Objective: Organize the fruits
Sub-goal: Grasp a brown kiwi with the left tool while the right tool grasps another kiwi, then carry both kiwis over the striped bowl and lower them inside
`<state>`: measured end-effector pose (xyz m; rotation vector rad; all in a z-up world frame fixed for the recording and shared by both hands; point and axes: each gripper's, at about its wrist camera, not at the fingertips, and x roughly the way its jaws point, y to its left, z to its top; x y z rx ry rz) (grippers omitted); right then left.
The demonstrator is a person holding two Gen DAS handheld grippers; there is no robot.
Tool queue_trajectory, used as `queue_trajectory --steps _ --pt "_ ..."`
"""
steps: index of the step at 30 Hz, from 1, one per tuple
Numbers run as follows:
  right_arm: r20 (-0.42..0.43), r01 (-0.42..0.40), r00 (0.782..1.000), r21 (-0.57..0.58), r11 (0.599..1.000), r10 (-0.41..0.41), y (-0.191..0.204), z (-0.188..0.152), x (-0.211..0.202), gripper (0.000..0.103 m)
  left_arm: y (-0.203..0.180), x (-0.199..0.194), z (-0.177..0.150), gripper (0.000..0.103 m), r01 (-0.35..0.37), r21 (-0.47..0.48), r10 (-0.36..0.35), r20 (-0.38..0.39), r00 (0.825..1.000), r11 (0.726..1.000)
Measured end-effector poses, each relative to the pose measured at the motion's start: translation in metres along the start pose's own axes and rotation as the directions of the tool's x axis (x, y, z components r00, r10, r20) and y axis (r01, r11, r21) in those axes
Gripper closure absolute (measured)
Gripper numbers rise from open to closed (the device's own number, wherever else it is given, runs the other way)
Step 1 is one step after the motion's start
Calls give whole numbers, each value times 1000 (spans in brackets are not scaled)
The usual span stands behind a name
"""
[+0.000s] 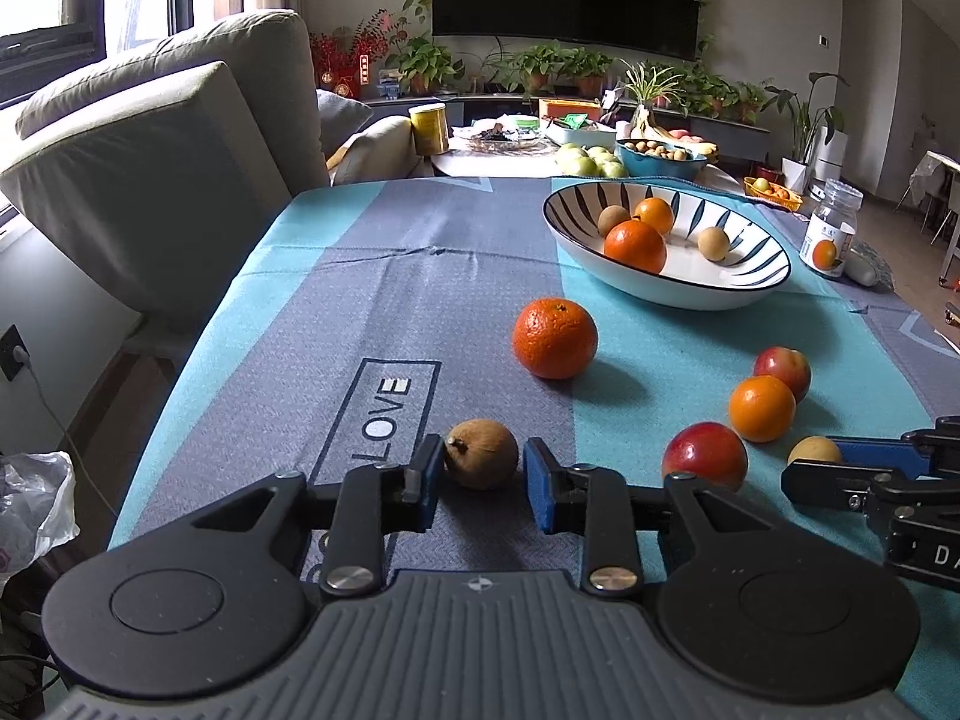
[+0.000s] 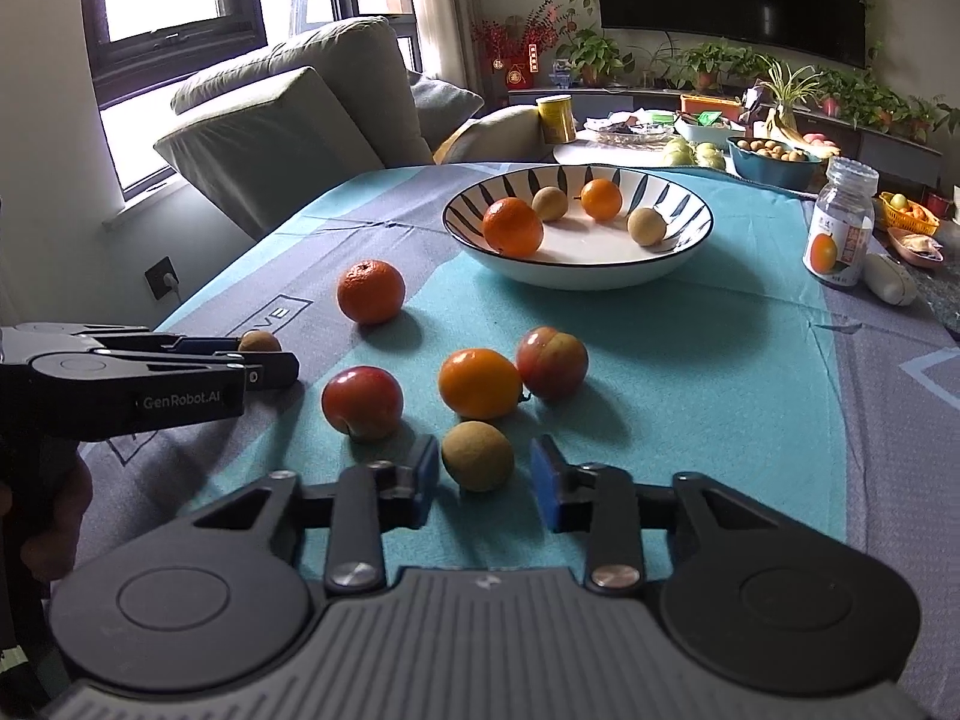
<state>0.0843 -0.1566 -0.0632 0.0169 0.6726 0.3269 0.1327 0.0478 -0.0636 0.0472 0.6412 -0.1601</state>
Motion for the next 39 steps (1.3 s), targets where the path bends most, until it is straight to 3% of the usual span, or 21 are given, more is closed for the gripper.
queue_trajectory --steps 18,39 --pt "57 -12 998 52 999 9 -8 11 -15 25 -17 -21 10 78 53 47 -56 69 996 998" --pt "121 -7 993 67 998 -2 -23 35 -12 25 -38 -11 38 78 99 88 -108 101 989 991"
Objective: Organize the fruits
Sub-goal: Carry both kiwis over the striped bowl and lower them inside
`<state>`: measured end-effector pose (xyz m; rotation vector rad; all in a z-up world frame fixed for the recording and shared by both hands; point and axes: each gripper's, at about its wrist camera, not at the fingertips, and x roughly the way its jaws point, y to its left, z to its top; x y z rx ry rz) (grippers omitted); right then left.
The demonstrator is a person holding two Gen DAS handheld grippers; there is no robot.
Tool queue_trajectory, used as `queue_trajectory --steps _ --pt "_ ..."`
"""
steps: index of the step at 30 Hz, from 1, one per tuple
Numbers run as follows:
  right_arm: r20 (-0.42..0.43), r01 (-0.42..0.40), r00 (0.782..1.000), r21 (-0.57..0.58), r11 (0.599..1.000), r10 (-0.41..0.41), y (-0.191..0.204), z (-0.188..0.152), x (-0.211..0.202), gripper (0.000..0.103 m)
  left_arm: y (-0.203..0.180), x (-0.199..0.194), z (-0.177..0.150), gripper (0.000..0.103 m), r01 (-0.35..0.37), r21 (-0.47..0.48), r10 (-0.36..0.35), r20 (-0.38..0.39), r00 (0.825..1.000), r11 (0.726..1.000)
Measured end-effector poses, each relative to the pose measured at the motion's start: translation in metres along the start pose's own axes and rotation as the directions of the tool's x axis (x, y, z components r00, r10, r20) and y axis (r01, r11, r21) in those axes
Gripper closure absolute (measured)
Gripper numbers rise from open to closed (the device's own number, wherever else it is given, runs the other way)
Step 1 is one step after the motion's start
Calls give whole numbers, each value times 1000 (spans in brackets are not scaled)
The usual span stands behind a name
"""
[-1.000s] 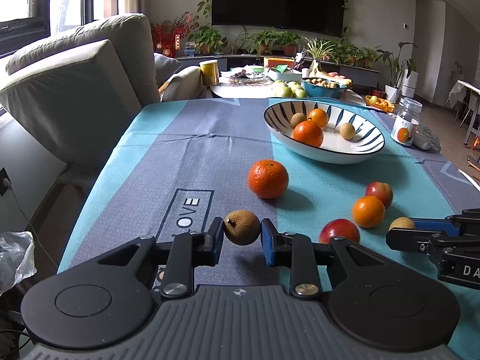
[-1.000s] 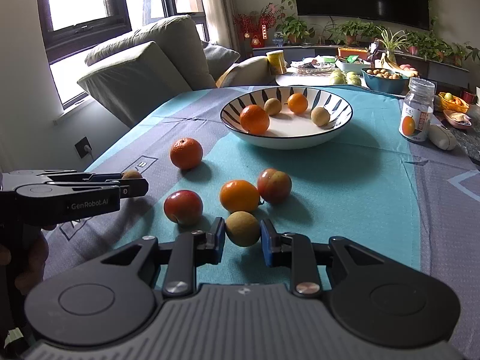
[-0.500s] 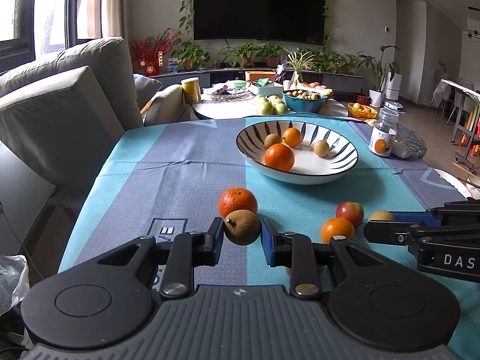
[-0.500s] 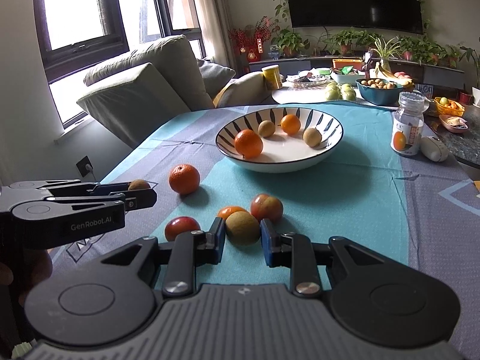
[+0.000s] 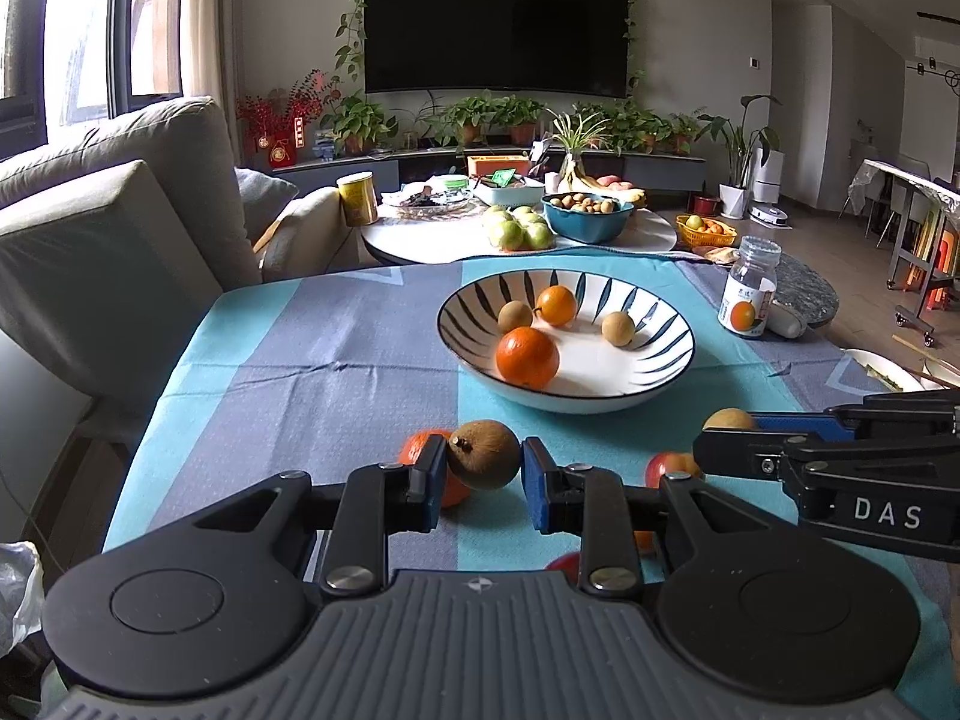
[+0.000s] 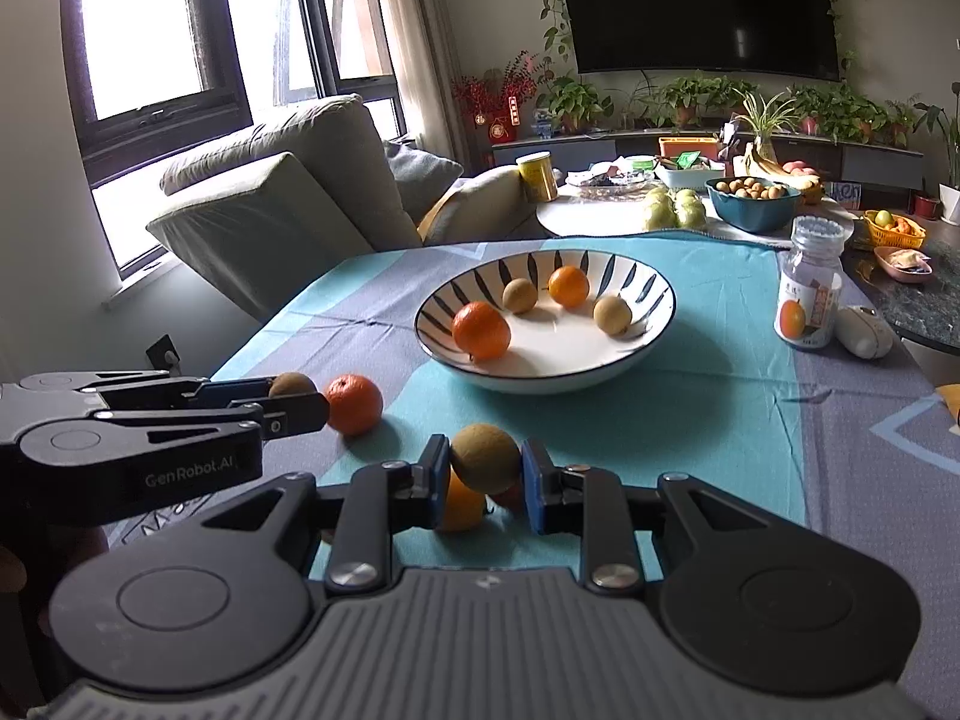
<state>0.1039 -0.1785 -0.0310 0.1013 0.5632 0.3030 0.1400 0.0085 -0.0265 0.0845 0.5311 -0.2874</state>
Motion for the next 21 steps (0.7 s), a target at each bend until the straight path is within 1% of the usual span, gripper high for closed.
queue_trajectory --steps 15,21 --pt "59 29 998 43 999 -32 -21 27 16 25 -20 28 29 78 37 58 -38 31 999 998" --pt "65 39 997 68 997 -43 -32 35 26 25 -25 48 37 78 46 68 -47 16 999 997"
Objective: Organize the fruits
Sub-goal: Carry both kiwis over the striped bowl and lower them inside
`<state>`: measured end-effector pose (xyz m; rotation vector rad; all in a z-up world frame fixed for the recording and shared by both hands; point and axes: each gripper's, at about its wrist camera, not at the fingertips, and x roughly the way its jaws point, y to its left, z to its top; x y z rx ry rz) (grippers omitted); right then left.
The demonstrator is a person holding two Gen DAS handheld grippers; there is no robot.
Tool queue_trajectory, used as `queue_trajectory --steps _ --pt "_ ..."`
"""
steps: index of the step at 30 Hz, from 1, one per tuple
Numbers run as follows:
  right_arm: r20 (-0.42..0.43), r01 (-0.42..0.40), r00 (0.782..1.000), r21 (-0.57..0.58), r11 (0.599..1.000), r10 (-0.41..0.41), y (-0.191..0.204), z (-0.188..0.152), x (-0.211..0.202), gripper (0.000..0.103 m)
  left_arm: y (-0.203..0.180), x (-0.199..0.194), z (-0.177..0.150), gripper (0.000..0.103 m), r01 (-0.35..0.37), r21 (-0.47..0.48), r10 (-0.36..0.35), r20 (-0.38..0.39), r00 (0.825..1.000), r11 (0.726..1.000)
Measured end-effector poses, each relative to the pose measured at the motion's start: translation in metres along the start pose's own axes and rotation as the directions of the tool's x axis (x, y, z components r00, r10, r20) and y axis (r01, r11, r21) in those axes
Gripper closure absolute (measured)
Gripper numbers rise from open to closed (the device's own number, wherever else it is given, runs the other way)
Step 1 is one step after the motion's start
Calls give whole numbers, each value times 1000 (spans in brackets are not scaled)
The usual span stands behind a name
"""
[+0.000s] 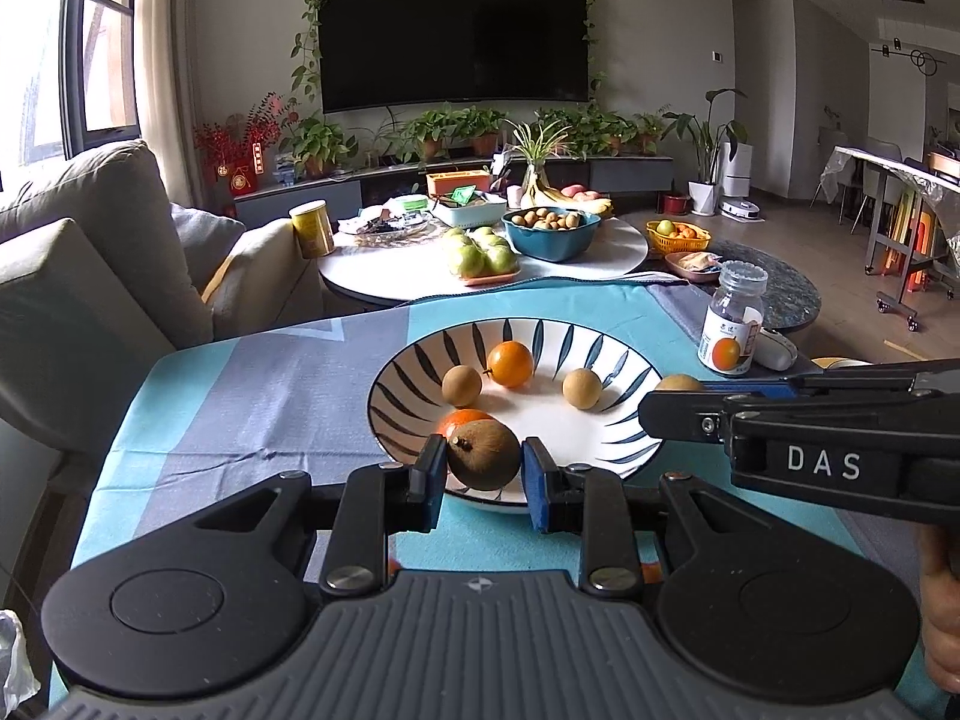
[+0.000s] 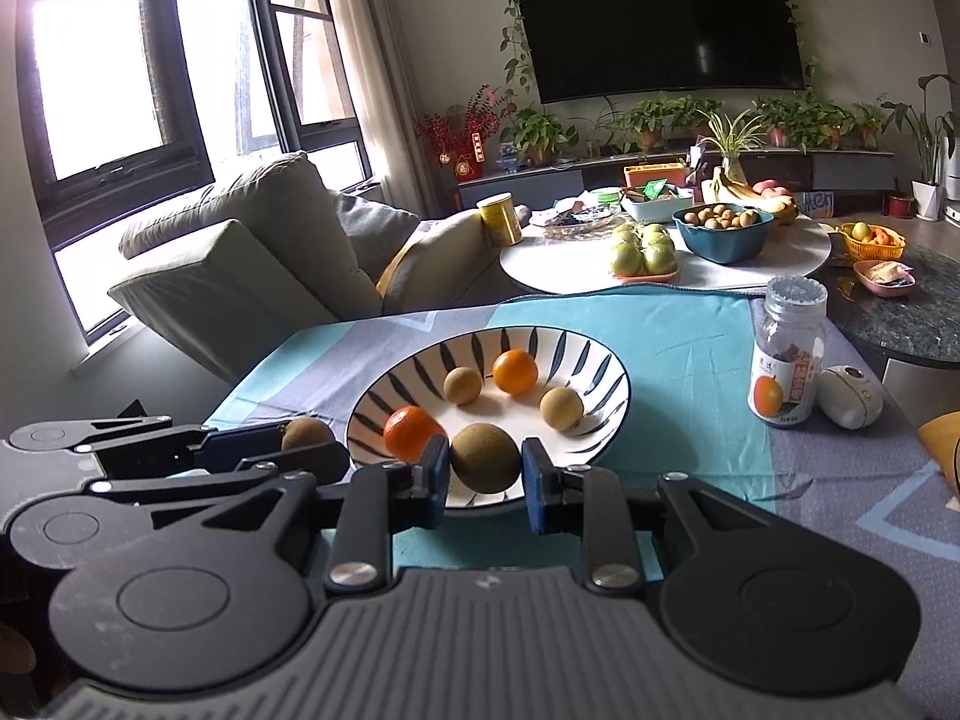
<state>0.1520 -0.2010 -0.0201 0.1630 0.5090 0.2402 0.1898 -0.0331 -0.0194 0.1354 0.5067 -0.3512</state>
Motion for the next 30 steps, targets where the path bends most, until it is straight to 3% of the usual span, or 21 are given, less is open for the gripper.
queue_trajectory --steps 24,30 --pt "-35 1 999 34 999 0 -17 2 28 25 -5 41 6 78 -10 29 11 -52 999 1000" --pt "-40 -2 999 29 1000 3 -17 1 30 25 1 41 5 78 23 -8 -23 -60 998 1000"
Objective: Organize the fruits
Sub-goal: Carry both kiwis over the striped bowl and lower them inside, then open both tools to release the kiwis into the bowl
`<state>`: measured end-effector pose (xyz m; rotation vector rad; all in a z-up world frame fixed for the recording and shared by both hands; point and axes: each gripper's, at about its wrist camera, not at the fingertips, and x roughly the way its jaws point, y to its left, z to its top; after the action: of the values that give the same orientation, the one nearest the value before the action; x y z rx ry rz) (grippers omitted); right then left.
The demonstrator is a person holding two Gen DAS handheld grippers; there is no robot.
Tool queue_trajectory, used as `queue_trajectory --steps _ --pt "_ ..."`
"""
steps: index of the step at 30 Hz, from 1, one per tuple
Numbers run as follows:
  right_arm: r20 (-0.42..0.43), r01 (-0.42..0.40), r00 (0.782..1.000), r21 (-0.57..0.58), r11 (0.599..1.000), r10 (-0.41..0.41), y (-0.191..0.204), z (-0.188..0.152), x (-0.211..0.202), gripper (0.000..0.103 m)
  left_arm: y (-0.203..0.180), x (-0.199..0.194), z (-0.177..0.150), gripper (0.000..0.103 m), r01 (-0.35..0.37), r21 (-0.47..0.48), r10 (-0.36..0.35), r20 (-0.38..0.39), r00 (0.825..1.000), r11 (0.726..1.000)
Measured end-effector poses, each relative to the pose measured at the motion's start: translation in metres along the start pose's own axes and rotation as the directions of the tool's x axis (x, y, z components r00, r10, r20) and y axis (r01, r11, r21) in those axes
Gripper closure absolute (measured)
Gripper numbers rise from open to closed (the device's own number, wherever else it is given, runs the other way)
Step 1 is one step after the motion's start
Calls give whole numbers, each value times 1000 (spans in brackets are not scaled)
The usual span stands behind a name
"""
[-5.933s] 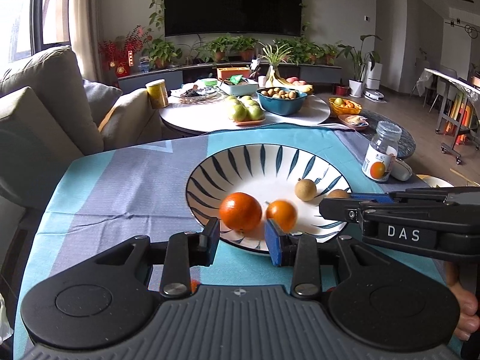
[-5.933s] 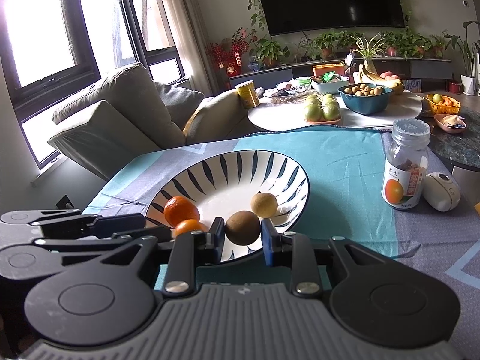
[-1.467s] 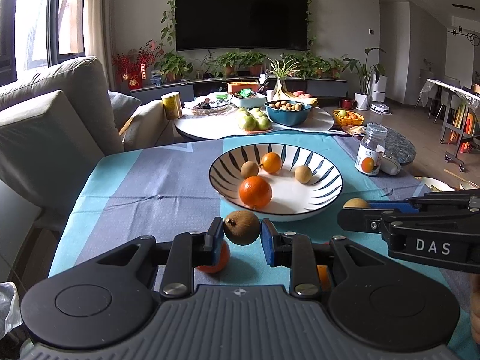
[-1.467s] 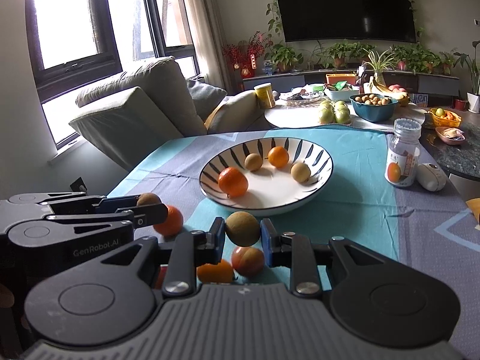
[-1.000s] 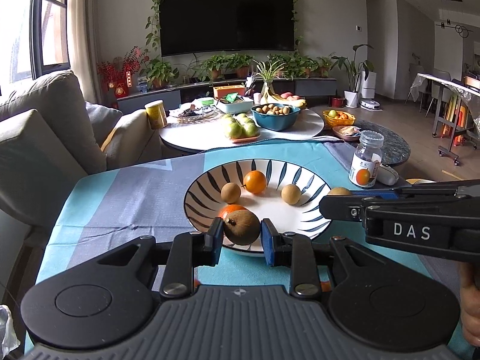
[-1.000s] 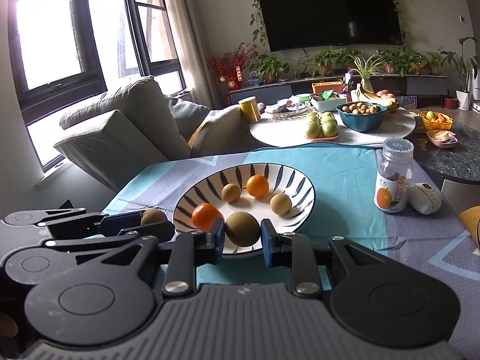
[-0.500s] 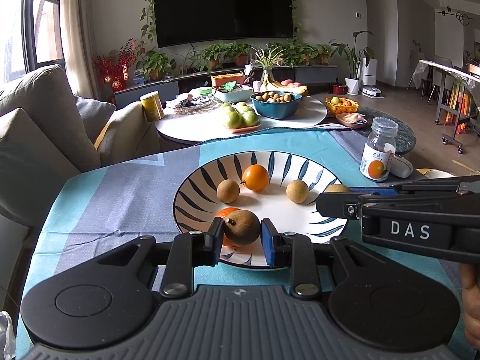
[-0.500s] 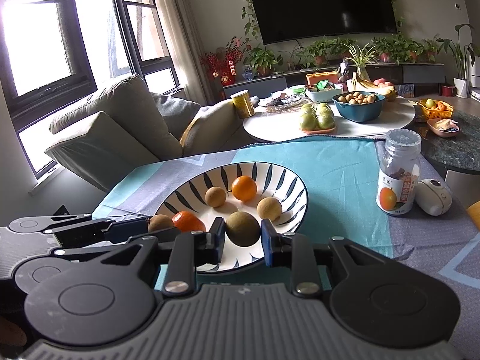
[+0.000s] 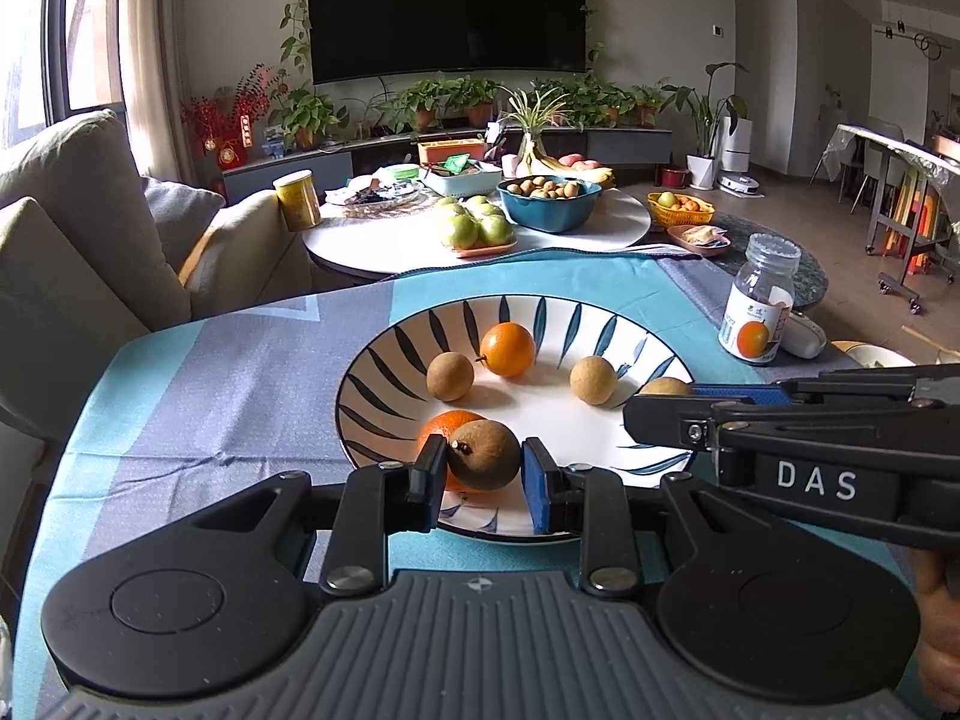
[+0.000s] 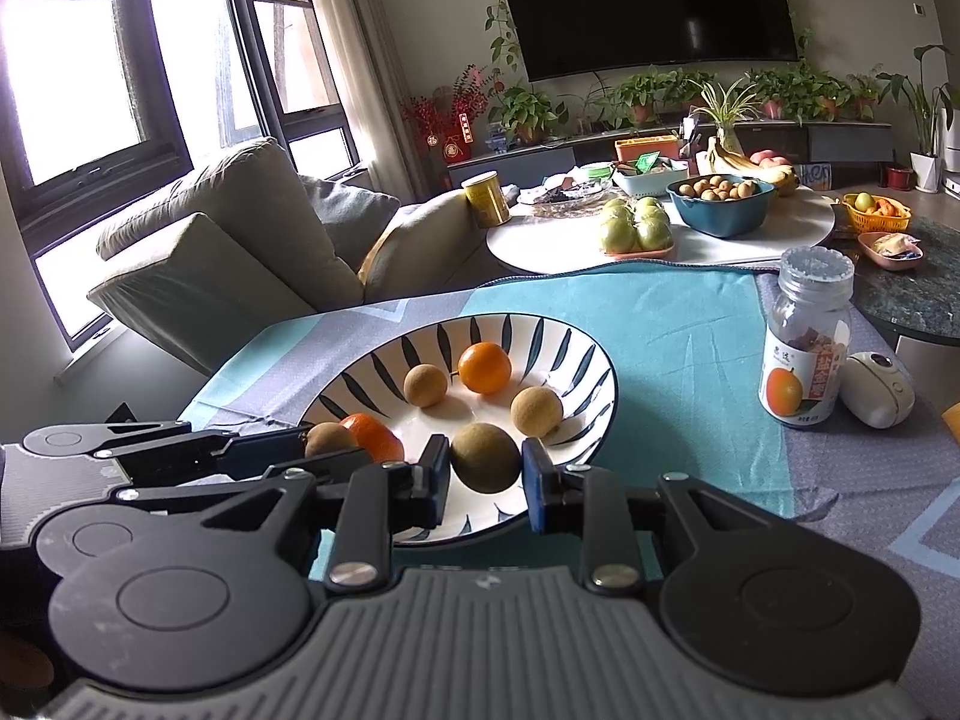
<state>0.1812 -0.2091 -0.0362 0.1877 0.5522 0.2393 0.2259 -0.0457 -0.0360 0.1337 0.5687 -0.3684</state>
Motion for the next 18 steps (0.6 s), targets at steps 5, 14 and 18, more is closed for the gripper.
queue_trajectory --steps 5,14,18 --pt "-1 0 1000 -1 1000 0 0 0 1 25 2 1 -1 77 2 -4 -2 -7 1000 1000" --pt "-10 -6 1000 -2 1000 6 0 -2 4 25 1 -1 -1 77 3 -4 -3 1 1000 1000" --pt "-13 -3 1000 -1 1000 2 -1 -3 5 25 1 -2 -1 77 2 -5 -2 4 1000 1000"
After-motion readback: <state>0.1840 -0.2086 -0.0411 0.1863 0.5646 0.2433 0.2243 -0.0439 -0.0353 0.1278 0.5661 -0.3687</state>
